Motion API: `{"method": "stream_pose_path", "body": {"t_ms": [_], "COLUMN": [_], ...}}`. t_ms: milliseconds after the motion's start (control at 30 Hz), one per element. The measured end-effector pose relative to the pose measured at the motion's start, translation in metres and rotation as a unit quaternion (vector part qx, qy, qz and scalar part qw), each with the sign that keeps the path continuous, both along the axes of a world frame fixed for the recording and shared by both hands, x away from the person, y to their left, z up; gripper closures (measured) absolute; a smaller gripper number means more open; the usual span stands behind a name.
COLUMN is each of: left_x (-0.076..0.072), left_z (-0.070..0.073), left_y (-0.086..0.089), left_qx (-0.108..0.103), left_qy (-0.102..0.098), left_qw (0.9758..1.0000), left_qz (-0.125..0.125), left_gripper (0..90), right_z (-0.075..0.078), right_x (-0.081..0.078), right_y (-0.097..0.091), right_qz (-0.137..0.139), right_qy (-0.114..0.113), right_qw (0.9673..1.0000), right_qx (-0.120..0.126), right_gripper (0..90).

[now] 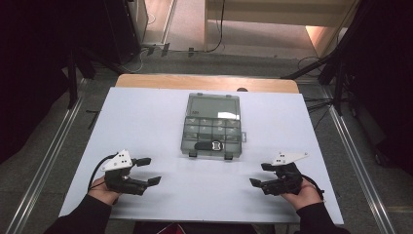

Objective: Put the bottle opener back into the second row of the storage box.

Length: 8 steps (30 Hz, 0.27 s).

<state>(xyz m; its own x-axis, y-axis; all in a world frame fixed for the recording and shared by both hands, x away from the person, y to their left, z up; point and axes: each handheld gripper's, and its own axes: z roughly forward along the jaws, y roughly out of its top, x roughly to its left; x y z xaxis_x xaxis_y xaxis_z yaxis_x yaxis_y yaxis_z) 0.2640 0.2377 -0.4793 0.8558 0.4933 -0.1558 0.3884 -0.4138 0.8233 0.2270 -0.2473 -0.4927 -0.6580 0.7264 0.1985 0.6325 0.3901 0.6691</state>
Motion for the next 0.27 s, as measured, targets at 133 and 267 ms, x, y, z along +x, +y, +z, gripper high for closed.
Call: {"method": "stream_pose_path", "body": {"t_ms": [133,267], "left_x": [-0.0001,0.0001], "left_z": [0.0002,0.0004], "left_y": [-0.0001,0.0003], "left_qx": [-0.002,-0.003], "left_qy": [0.0,0.001], "left_qw": [1.0,1.0], "left_qz": [0.001,0.001], "left_gripper": [21.1,21.1], "right_z": [-0.0002,-0.0003], "right_x": [0.0002,0.0001], "right_y": [0.0,0.0002], "right_qz": [-0.001,0.0], "right_qy": [0.0,0.0], "right_qw": [1.0,1.0], "right_qx": [0.002,0.003], "right_gripper": [26.8,26.6]}}
